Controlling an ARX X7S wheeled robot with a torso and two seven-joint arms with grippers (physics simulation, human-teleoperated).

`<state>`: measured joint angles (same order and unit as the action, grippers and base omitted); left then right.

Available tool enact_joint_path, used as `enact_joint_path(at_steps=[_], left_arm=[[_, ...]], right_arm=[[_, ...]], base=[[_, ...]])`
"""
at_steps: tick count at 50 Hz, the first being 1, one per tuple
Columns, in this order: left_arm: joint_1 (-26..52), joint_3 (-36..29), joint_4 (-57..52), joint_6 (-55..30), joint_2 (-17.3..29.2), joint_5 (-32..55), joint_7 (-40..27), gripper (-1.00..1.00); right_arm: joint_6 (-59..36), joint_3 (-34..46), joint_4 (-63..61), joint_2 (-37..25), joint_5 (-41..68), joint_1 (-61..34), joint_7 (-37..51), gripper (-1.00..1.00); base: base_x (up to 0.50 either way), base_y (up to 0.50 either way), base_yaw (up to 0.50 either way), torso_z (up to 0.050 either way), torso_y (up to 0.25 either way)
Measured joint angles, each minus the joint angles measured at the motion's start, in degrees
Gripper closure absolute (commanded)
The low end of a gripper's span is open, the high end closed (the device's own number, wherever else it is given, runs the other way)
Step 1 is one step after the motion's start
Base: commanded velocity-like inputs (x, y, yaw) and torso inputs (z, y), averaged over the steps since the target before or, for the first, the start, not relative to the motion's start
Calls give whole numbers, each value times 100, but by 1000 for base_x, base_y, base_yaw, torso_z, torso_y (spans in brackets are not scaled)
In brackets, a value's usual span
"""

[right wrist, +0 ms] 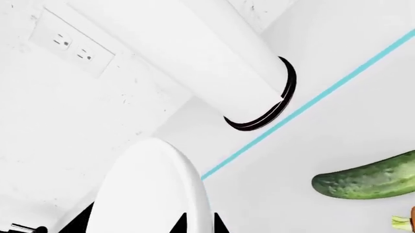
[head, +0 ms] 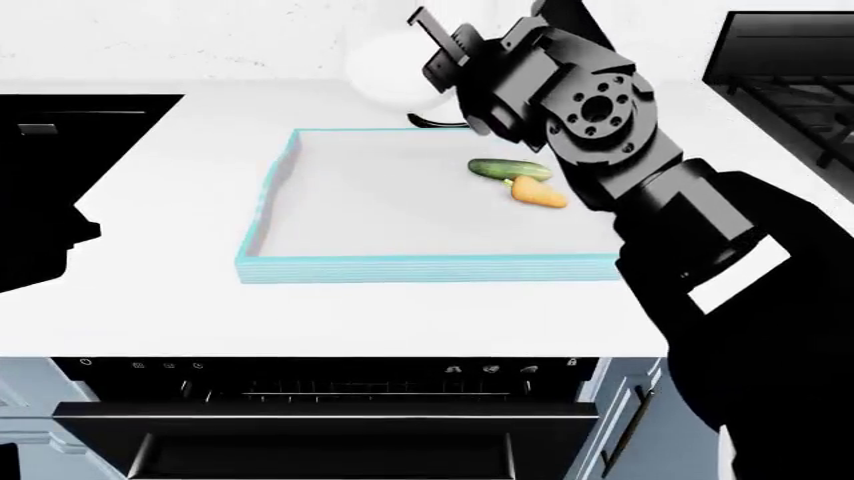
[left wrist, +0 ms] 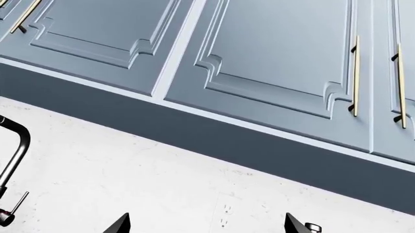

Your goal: Place the two vegetables and bowl onto the tray for setting up a vegetable dip station.

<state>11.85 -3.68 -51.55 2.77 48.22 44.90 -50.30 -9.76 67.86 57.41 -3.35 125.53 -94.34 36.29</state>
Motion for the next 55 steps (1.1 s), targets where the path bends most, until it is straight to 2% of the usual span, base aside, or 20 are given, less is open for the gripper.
enact_joint_path(at_steps=[21,42,55], left_arm=[[-8,7,1,19,12,6,-15,-100],[-16,19,-15,33,35,18,-40,-100],[-8,3,-6,35,34,11,-43,-100]], right_arm=[[-151,261,276,254,183,81,-118,100],[154,1751,159,324,1505,-52,-460,100],[258,2252,116,331,1923,-81,-586,100]], base=[[0,0,0,0,0],[0,0,0,0,0],[0,0,0,0,0]])
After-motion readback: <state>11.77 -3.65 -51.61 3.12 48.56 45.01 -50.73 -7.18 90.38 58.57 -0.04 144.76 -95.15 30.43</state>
